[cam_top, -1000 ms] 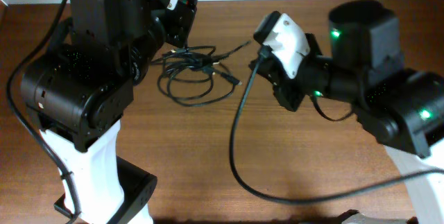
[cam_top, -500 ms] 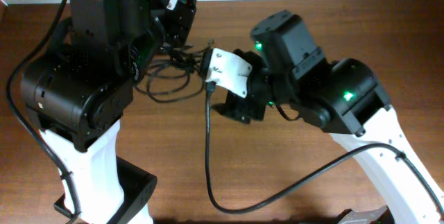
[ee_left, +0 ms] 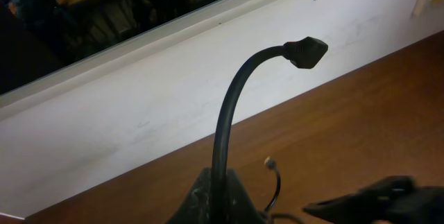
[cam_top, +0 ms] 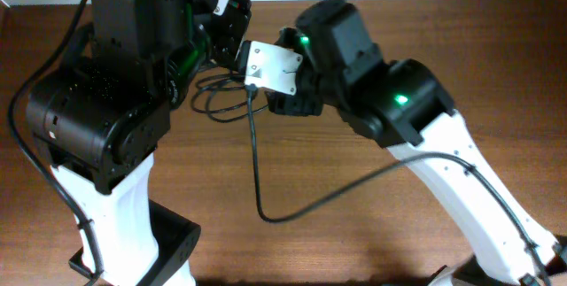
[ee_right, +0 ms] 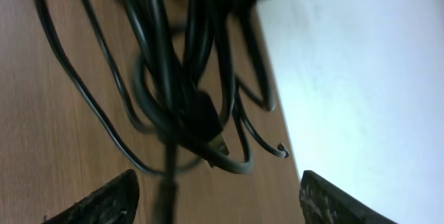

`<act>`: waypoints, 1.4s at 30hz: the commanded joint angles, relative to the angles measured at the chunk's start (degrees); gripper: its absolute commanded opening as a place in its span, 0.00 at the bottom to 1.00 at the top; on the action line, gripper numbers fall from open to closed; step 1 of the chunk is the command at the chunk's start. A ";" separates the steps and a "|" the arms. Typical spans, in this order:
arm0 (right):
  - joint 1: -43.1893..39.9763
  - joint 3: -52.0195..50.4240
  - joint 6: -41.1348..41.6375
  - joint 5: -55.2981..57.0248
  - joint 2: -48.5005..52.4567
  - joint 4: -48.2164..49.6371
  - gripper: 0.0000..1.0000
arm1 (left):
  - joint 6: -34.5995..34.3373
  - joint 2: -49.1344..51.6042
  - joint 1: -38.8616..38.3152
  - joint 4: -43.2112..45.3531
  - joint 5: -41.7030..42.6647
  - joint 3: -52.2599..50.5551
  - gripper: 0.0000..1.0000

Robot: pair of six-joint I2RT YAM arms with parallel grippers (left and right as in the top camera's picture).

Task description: Untangle cables

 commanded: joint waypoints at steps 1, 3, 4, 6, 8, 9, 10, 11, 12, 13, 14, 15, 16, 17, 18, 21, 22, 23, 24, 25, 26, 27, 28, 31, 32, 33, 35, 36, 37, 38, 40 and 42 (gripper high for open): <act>0.11 0.37 -0.61 -1.42 2.78 0.09 0.73 | -0.11 -0.42 0.17 0.09 0.50 0.22 0.04; 0.11 0.37 -0.59 -3.02 3.32 0.09 0.73 | -0.11 -0.42 0.20 -0.07 0.48 0.22 0.03; 0.11 0.37 -0.59 -4.02 3.45 0.17 0.73 | -0.11 -0.42 0.17 -0.13 0.50 0.22 0.03; 0.11 0.37 -0.59 -4.79 3.45 0.59 0.72 | -0.11 -0.42 0.17 -0.17 0.50 0.22 0.04; 0.11 0.37 -0.59 -4.76 3.43 0.79 0.72 | -0.11 -0.42 0.17 -0.28 0.50 0.22 0.04; 0.11 0.37 -0.57 -4.76 3.45 0.79 0.72 | -0.11 -0.42 0.17 -0.37 0.50 0.22 0.03; 0.11 0.37 -0.57 -4.76 3.45 0.81 0.63 | -0.11 -0.42 0.17 -0.55 0.50 0.22 0.03; 0.11 0.37 -0.59 -4.74 3.43 0.87 0.30 | -0.11 -0.42 0.20 -0.66 0.50 0.22 0.03; 0.09 0.37 -0.59 -4.74 3.43 0.85 0.04 | -0.11 -0.42 0.17 -0.72 0.48 0.22 0.03; 0.09 0.37 -0.59 -4.68 3.43 0.72 0.04 | -0.11 -0.42 0.20 -0.74 0.48 0.22 0.03; 0.09 0.39 -0.57 -4.35 3.41 0.68 0.04 | -0.11 -0.42 0.20 -0.72 0.46 0.22 0.03; 0.09 0.39 -0.59 -4.17 3.23 0.61 0.04 | -0.11 -0.42 0.20 -0.70 0.46 0.22 0.04; 0.09 0.39 -0.37 -3.72 2.97 0.52 0.04 | -0.11 -0.42 0.20 -0.72 0.44 0.22 0.04; 0.04 0.39 -0.35 -2.60 2.51 0.35 0.04 | -0.09 -0.42 0.20 -0.72 0.42 0.22 0.04; -0.13 0.39 -0.07 -1.33 1.92 0.04 0.04 | -0.09 -0.42 0.20 -0.74 -0.17 0.22 0.05; -3.45 0.39 4.35 -0.48 -0.79 -0.98 0.04 | -0.44 -0.85 1.62 -1.73 -7.41 0.24 0.04; -5.68 0.39 5.99 -0.92 -1.70 -1.40 0.04 | -1.07 -1.27 2.73 -2.16 -8.48 0.24 0.03; -8.22 0.39 7.54 -1.70 -2.47 -1.75 0.04 | -1.42 -1.88 4.00 -2.54 -8.59 0.24 0.03; -9.88 0.39 8.72 -2.25 -2.93 -1.81 0.04 | -1.42 -2.32 4.76 -2.73 -8.59 0.24 0.03; -13.03 0.39 10.47 -3.69 -3.69 -1.99 0.04 | -1.42 -2.99 5.90 -2.99 -8.63 0.24 0.03; -15.61 0.39 11.52 -5.20 -4.24 -2.23 0.04 | -1.42 -3.69 6.97 -3.19 -8.63 0.24 0.03; -19.02 0.39 12.70 -7.30 -4.85 -2.54 0.04 | -1.42 -4.61 8.41 -3.56 -8.63 0.22 0.03; -21.79 0.39 13.81 -8.79 -5.27 -2.73 0.04 | -1.42 -5.40 9.86 -3.82 -8.70 0.24 0.03; -31.85 0.39 17.18 -14.01 -5.86 -3.43 0.04 | -1.68 -7.82 15.65 -5.01 -8.87 0.22 0.03; -34.60 0.39 18.10 -14.82 -5.86 -3.69 0.04 | -1.90 -8.46 17.46 -5.42 -8.81 0.22 0.02; -38.12 0.37 19.61 -15.06 -5.84 -4.04 0.04 | -2.56 -9.07 19.82 -5.95 -8.83 0.22 0.02; -43.69 0.37 20.98 -15.21 -5.73 -5.29 0.04 | -3.21 -9.97 23.69 -6.84 -8.81 0.22 0.02; -46.38 0.37 20.96 -15.58 -5.73 -6.08 0.04 | -4.09 -10.38 25.77 -7.28 -8.74 0.22 0.02; -48.89 0.37 20.98 -16.04 -5.73 -6.60 0.04 | -4.42 -10.69 27.26 -7.43 -8.33 0.22 0.01; -52.28 0.37 21.88 -17.33 -5.73 -6.73 0.04 | -4.39 -10.93 28.55 -7.45 -7.21 0.22 0.01; -56.61 0.37 23.50 -19.17 -5.73 -6.25 0.04 | -4.42 -11.17 30.47 -7.37 -5.95 0.22 0.01; -60.76 0.37 24.24 -20.11 -5.70 -5.70 0.04 | -4.42 -11.17 31.32 -7.41 -5.88 0.22 0.01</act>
